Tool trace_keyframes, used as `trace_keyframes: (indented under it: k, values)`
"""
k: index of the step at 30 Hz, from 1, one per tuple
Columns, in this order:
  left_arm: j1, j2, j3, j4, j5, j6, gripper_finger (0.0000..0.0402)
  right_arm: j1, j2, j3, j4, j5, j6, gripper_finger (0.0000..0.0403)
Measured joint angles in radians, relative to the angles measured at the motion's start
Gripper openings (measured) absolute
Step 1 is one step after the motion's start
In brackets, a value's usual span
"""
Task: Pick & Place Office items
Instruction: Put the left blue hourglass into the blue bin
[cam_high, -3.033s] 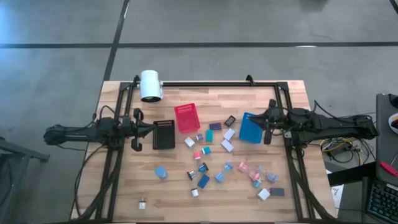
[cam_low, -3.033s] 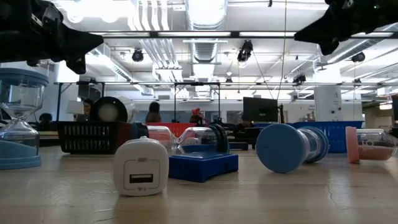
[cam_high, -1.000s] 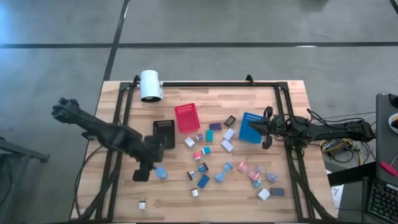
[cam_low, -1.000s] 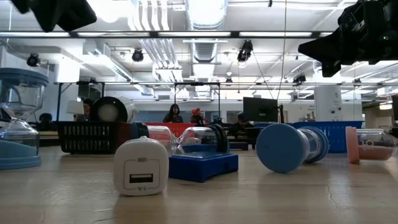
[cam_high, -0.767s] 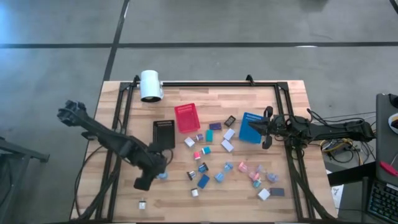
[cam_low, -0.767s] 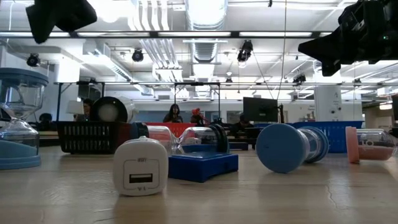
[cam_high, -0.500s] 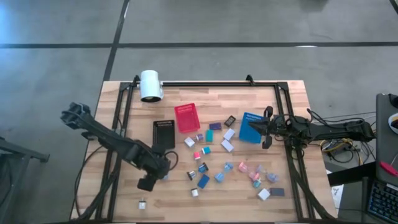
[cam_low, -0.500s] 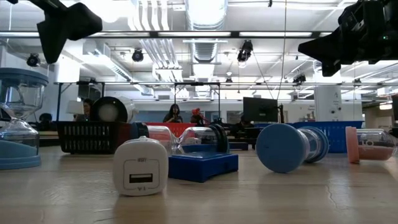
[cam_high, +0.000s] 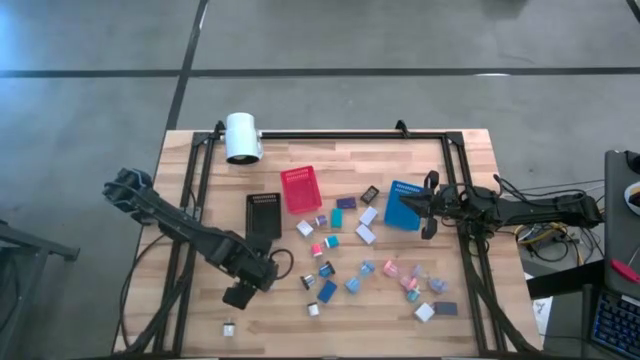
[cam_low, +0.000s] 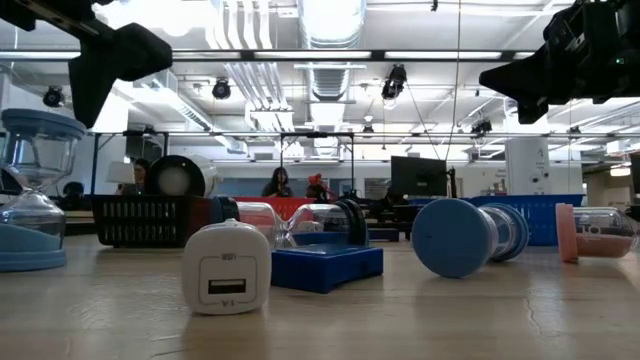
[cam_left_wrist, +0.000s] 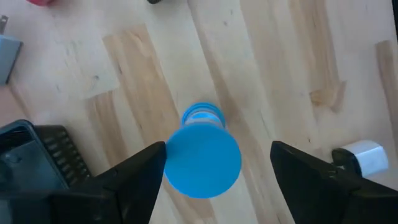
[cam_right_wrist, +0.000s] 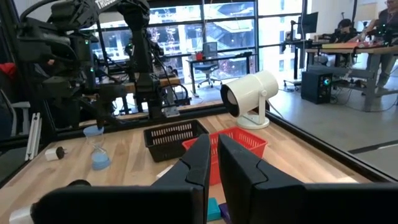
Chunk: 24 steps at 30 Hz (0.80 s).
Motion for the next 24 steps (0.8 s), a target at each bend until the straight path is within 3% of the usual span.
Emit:
trace_keyframes:
  k: [24]
  values:
    - [-0.009,0.003,-0.014,0.000,-0.003,-0.082,0.0296,0.000,0.000,0.000,-0.002,0.019,-0.010,0.0028]
